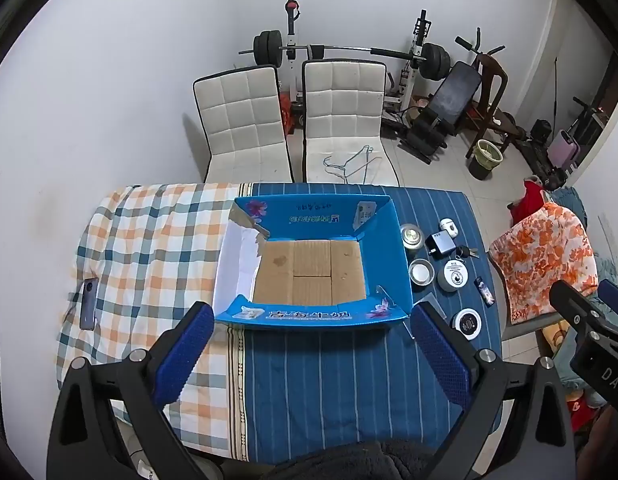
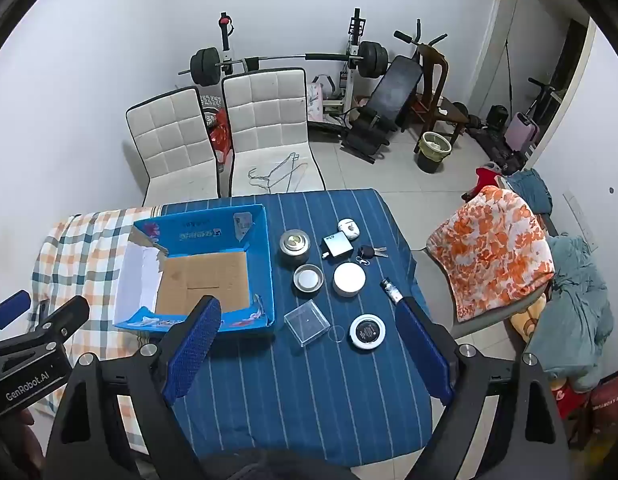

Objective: Organize rigid objects

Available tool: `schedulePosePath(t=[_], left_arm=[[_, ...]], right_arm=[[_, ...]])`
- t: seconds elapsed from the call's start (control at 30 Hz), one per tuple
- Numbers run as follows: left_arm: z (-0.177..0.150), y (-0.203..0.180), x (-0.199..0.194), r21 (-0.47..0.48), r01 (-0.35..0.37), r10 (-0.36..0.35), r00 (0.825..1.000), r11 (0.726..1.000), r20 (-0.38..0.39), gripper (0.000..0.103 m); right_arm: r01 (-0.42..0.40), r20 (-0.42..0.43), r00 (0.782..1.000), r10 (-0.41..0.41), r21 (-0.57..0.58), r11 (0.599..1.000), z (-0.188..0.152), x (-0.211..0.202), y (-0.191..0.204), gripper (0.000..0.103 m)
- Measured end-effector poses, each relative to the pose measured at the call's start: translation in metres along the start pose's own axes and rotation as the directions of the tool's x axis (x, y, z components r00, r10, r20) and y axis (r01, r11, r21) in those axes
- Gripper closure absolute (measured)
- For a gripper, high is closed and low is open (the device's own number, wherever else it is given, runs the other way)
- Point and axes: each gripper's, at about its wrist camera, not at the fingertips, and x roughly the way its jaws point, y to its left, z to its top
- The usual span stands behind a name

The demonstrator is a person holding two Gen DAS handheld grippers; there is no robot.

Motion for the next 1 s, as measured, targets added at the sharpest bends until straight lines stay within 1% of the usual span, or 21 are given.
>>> schedulePosePath(t=[0.23,0.37,0.4,0.47,0.5,0.6,0.8,1.0], left_arm=[[0.000,0.001,0.001,-0.001,-0.006,0.006,1.000,1.000,-0.013,0.002],[-0.003,0.004,0.001,-0.005,-0.005,0.005,1.000,1.000,-0.030,0.002],[-0.003,0.005,0.002,-0.005,-0.005,0.005,0.999,1.000,-0.035,0.002],[-0.008,0.008,0.007,-0.007,-0.003,0.003,0.999,1.000,-0.045,0.002],[-0.009,0.009,0.008,-0.008,-0.003,0.003,0.999,1.000,-0.050,0.002],[-0.010,0.006,0.011,-0.006,-0.009,0.008,0.998,1.000,-0.063,0.002],[-0.012,0.008,0.014,-0.012,-0.014,0.013,0.997,1.000,-0.080,0.002],[-0.016,0.008,0.016,-0.014,-0.016,0.015,0.996,1.000,-0.088,0.002]], right_arm=[[-0.001,0.007,1.000,0.001,0.001,1.000,-0.001,-0.001,0.000,0.012],[-0.005,-0.027,1.000,0.004,-0.013,1.000,-0.004,0.005,0.010,0.012],[-0.008,-0.032,0.999,0.007,-0.013,1.000,-0.003,0.004,0.007,0.012],[-0.007,-0.038,0.999,0.007,-0.013,1.000,-0.004,0.004,0.008,0.012],[-0.010,-0.041,0.999,0.010,-0.010,1.000,-0.006,0.013,0.005,0.012],[-0.011,-0.049,0.999,0.011,-0.013,1.000,-0.009,0.017,0.007,0.012],[-0.015,-0.068,0.998,0.014,-0.017,1.000,-0.011,0.024,0.010,0.012],[-0.015,-0.069,0.998,0.013,-0.018,1.000,-0.013,0.026,0.008,0.012]])
